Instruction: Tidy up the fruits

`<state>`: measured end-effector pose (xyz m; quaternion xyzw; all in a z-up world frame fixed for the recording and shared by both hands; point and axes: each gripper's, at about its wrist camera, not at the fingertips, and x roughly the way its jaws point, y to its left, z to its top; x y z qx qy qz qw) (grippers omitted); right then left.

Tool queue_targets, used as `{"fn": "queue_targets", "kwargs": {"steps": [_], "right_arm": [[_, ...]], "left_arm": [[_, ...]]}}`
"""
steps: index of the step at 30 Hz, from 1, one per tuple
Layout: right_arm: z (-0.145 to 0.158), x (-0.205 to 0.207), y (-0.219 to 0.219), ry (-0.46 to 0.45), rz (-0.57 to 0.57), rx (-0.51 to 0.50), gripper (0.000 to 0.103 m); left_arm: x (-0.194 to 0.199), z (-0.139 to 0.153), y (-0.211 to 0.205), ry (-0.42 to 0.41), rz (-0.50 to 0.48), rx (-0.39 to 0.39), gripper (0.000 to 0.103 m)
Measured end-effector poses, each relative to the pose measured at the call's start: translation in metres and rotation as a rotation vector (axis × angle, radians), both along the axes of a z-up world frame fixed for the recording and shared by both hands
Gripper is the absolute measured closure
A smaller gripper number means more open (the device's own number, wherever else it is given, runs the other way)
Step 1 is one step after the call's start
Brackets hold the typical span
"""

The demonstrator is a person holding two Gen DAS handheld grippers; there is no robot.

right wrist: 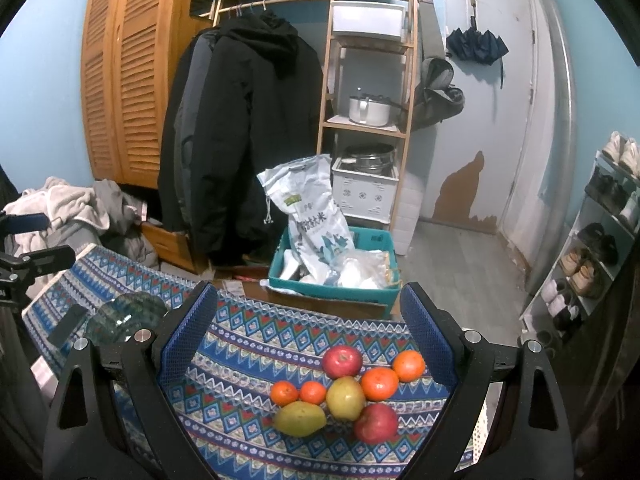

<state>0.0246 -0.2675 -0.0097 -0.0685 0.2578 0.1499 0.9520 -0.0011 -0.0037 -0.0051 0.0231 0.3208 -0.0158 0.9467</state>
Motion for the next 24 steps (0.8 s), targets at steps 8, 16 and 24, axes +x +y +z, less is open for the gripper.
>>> {"fn": "queue_targets", "kwargs": {"steps": [8,16,24], "right_arm": [[0.0,0.0008,0.0003,0.004,-0.003,0.001,0.012],[-0.0003,0.0012,-0.002,0.007,-0.002,0.005,0.012],[-0.0002,0.0012,-0.0006,0.007,-0.001,0.002,0.012]], "left_arm": [[-0.0003,0.0009,-0.0008,0.003,-0.003,0.0,0.001],[0.0011,0.0001,-0.0012,0.009,-0.005,0.002,0.001],[0.0005,-0.0001,-0.0011,0.01,-0.005,0.004,0.001]]}}
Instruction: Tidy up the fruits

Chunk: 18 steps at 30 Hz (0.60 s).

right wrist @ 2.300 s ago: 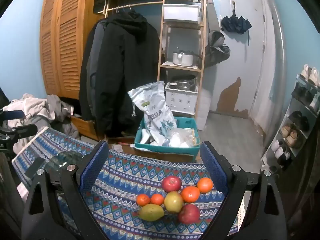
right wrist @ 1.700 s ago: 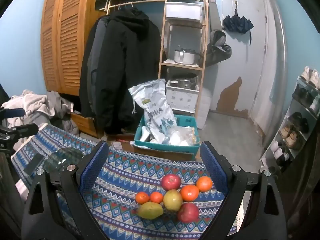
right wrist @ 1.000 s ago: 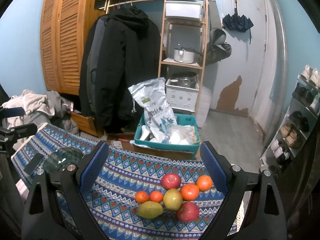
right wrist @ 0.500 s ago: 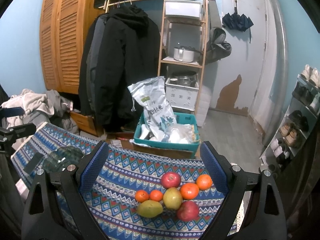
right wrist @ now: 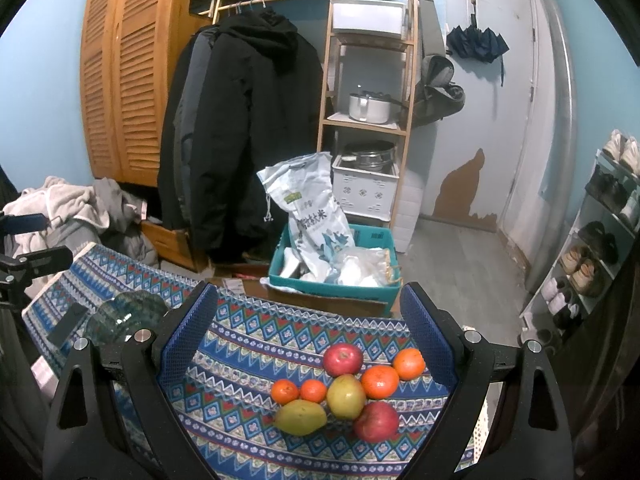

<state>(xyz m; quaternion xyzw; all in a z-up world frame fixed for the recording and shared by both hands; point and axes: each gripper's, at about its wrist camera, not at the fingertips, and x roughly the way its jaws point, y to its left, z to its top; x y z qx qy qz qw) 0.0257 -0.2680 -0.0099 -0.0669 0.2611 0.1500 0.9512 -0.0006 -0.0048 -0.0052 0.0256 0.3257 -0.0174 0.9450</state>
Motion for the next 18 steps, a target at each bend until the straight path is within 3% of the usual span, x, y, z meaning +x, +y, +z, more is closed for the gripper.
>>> {"fn": "queue_targets", "kwargs": {"steps": [18], "right_arm": [[-0.0001,-0.0008,0.001,0.002,0.0,-0.003,0.012]], "left_arm": [[-0.0014,-0.0016,0.0009,0.015,0.0,-0.015,0.001]]}}
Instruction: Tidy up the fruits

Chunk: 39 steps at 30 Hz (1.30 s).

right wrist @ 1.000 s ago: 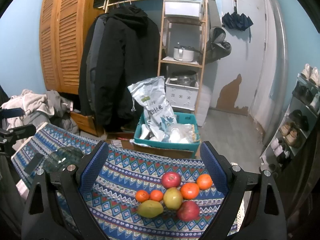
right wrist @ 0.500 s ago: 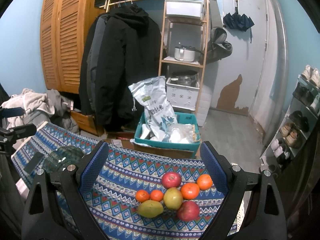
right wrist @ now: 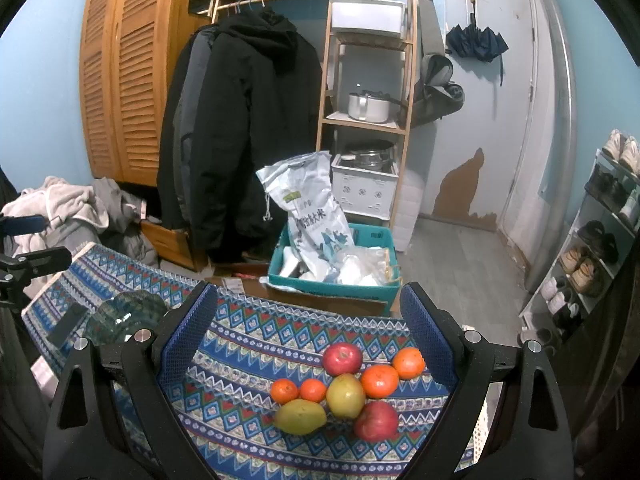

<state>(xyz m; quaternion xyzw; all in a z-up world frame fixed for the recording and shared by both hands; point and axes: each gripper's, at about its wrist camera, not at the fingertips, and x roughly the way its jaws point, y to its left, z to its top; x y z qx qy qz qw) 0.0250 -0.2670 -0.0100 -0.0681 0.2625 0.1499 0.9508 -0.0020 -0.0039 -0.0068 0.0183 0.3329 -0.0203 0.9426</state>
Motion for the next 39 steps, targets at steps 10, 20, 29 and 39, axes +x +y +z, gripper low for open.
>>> {"fn": "queue_targets", "kwargs": {"steps": [10,20,29,39], "right_arm": [[0.0014,-0.0004,-0.0009,-0.008,-0.007,0.0,0.012],[0.0029,0.0006,-0.0058,-0.013,-0.015,0.01,0.012],[0.0013,0.0014,-0.0067,-0.012,-0.017,0.005,0.012],[-0.0033,0.0021,-0.0087,0.0,-0.021,-0.015,0.012]], "left_arm": [[-0.0002,0.0008,0.0007,0.004,-0.02,-0.026,0.001],[-0.0007,0.0028,0.001,-0.003,-0.024,-0.027,0.001],[-0.0007,0.0016,0.0006,-0.003,-0.027,-0.017,0.001],[0.0053,-0.0038,-0.0008,0.02,-0.033,-0.01,0.001]]}}
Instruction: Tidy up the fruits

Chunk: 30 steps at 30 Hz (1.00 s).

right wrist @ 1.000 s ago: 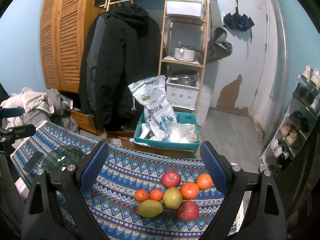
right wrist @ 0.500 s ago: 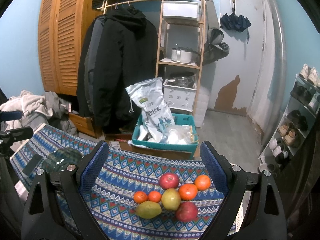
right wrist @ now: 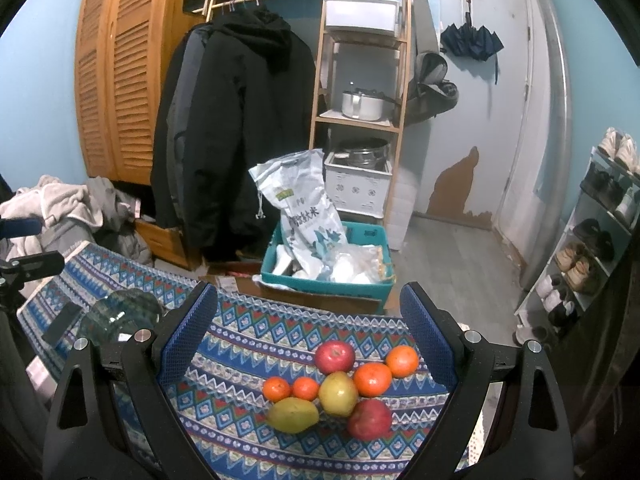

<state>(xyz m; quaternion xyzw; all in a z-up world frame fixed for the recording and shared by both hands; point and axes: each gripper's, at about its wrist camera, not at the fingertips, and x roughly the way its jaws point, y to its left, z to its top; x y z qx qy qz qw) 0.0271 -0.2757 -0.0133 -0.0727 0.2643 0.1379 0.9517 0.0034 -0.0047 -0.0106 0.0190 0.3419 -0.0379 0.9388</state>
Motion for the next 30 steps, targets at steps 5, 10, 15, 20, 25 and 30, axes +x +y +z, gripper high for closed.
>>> {"fn": "queue_targets", "kwargs": {"steps": [5,10,15,20,25,30], "right_arm": [[-0.006,0.006,-0.008,0.025,-0.03,-0.006,0.012],[-0.012,0.012,-0.019,0.062,-0.057,0.005,0.012],[-0.022,0.017,-0.029,0.103,-0.077,-0.004,0.012],[-0.036,0.024,-0.039,0.148,-0.11,-0.02,0.012],[-0.052,0.032,-0.054,0.214,-0.126,0.007,0.012],[-0.069,0.039,-0.067,0.263,-0.148,0.003,0.012]], "left_arm": [[0.01,-0.009,-0.001,0.028,-0.003,0.017,0.001],[0.022,-0.015,0.003,0.061,0.007,-0.003,0.001],[0.027,-0.021,-0.001,0.089,-0.006,-0.021,0.001],[0.032,-0.03,-0.014,0.109,-0.038,0.001,0.001],[0.042,-0.043,-0.028,0.163,-0.076,-0.002,0.001],[0.047,-0.052,-0.046,0.2,-0.109,0.0,0.001]]}}
